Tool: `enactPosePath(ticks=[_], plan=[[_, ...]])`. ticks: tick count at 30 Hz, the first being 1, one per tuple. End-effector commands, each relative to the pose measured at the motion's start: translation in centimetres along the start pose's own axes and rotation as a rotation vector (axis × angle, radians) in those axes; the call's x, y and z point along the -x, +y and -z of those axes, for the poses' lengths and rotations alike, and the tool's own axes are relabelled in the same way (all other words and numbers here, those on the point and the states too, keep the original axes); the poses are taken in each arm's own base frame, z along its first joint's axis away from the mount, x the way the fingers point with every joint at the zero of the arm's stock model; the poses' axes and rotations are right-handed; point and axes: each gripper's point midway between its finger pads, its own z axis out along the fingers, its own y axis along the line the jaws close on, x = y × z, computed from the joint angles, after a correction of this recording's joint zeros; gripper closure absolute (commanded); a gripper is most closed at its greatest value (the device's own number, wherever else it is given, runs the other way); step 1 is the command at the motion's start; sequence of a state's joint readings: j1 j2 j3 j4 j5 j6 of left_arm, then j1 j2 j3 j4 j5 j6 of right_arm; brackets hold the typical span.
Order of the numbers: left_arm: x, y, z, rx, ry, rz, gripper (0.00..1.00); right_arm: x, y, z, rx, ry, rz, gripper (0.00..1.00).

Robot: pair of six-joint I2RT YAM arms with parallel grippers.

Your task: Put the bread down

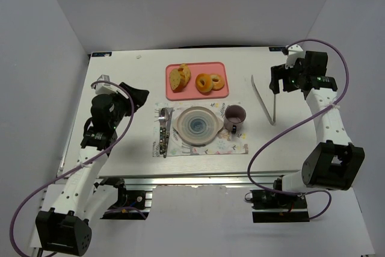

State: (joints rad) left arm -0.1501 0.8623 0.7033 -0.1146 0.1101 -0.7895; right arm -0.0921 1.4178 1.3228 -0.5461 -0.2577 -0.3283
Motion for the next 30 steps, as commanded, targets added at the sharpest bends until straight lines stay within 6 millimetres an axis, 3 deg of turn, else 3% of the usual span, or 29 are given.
enactPosePath(ticks=[1,10,13,17,19,20,21,22,23,25,26,27,28,29,30], plan=[[-0.1,0.3,0.8,0.009,-0.014,-0.013,0.18,-0.7,0.7,0.1,0.051,0.007,0.028,0.11],[-0.2,0.5,0.8,0.016,-0.01,-0.017,0.18,0.8,0.9,0.6,0.054,-0.045,-0.01,0.11],[-0.3,0.6,0.8,0.019,-0.007,-0.018,0.18,1.2,-0.1,0.4,-0.005,-0.053,-0.058,0.11],[-0.3,0.7,1.0,0.019,-0.009,-0.018,0.18,-0.2,-0.9,-0.2,-0.05,0.001,-0.074,0.11],[-0.5,0.9,1.0,0.024,-0.005,-0.017,0.18,-3.0,-0.4,-0.9,0.004,0.095,0.013,0.13],[-0.5,0.8,1.2,0.021,-0.009,-0.018,0.18,-3.7,-0.6,-1.3,0.004,0.12,0.039,0.2],[-0.4,0.8,1.2,0.021,-0.013,-0.018,0.17,-5.1,-0.9,-2.2,0.005,0.171,0.055,0.61],[-0.3,0.8,1.3,0.022,-0.016,-0.018,0.18,-5.7,-1.5,-2.5,-0.012,0.199,0.055,0.91],[-0.2,0.7,1.5,0.018,-0.023,-0.016,0.18,-6.7,-2.0,-2.6,-0.028,0.247,0.042,1.0],[-0.4,0.8,1.5,0.02,-0.023,-0.013,0.18,-7.2,-2.4,-3.3,-0.01,0.278,0.027,1.0],[-0.6,1.0,1.5,0.023,-0.017,-0.009,0.18,-7.3,-2.4,-3.5,0.004,0.281,0.016,0.88],[-0.6,1.0,1.5,0.023,-0.015,-0.01,0.18,-7.5,-2.6,-3.8,0.001,0.289,0.012,0.42],[-0.6,1.0,1.6,0.026,-0.012,-0.012,0.18,-7.6,-2.9,-4.1,-0.018,0.293,0.0,0.22],[-0.7,1.1,1.6,0.033,-0.008,-0.015,0.18,-8.0,-3.1,-4.6,-0.017,0.302,-0.002,0.11],[-0.6,1.1,1.7,0.036,-0.009,-0.018,0.18,-8.5,-3.1,-4.9,-0.016,0.315,-0.004,0.11]])
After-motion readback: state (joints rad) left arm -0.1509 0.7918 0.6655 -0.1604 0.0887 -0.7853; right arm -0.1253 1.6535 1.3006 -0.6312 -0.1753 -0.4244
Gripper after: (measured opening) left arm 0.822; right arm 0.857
